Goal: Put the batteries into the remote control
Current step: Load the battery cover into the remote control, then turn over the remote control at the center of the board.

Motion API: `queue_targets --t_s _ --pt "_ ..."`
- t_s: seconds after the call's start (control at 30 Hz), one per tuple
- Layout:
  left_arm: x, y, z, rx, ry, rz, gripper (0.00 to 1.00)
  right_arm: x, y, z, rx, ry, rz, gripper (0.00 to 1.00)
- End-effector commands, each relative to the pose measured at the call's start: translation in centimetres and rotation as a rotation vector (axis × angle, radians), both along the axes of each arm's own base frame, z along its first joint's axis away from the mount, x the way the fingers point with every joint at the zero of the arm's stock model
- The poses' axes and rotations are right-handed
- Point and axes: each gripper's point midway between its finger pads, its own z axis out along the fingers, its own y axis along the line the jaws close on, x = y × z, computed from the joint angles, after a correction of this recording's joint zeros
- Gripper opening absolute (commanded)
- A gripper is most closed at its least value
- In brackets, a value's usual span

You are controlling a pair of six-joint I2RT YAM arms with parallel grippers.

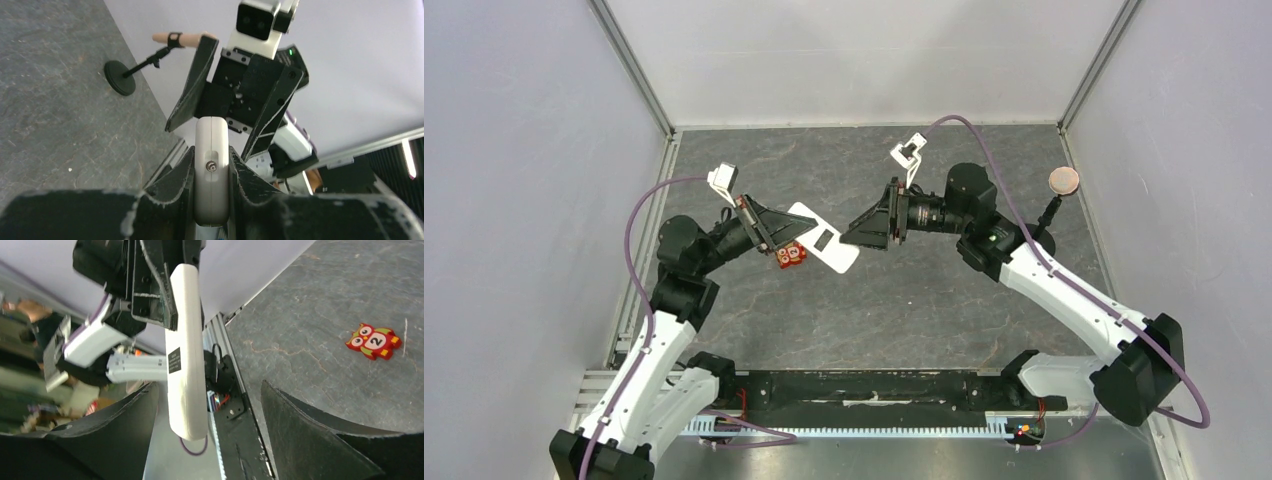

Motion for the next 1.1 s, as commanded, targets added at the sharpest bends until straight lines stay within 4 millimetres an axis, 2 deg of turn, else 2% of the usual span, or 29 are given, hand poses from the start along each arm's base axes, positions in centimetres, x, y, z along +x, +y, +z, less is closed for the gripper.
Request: queue_targets --t_s 0.0,0.17,0.43,0.57,0.73,0.93,1.07 --pt "-3.0 -0.7 2.5 0.093 -0.199 -0.148 0.02 -3.2 -0.2 0.9 -0.051 -0.230 0.254 0.77" --pt "-3.6 -0.9 2.7 0.139 -0.234 -0.201 0.02 -5.1 -0.7 1.0 -0.042 -0.296 0.363 0.76" --pt "-4.5 -1.1 2.7 0.157 -0.277 -0.261 0.02 -5.4 0.5 -0.2 -0.078 -0.278 0.366 0.72" --pt "-4.7 -1.1 2.4 0.168 -0.297 -0.274 0.02 -5.5 1.4 -0.8 -0.096 -0.250 0.357 0.65" --pt "-5.1 -1.1 2.3 0.174 -0.316 -0.291 0.02 -4.9 2.0 -1.5 -0.116 -0.214 0.328 0.51" --pt "-5.4 -1.0 2.2 0.178 -0.325 -0.299 0.02 -4.8 2.4 -1.8 -0.111 -0.186 0.325 0.36" --pt "-5.3 -1.1 1.9 0.179 -0.317 -0.299 0.02 -4.9 2.7 -1.8 -0.077 -0.168 0.318 0.30"
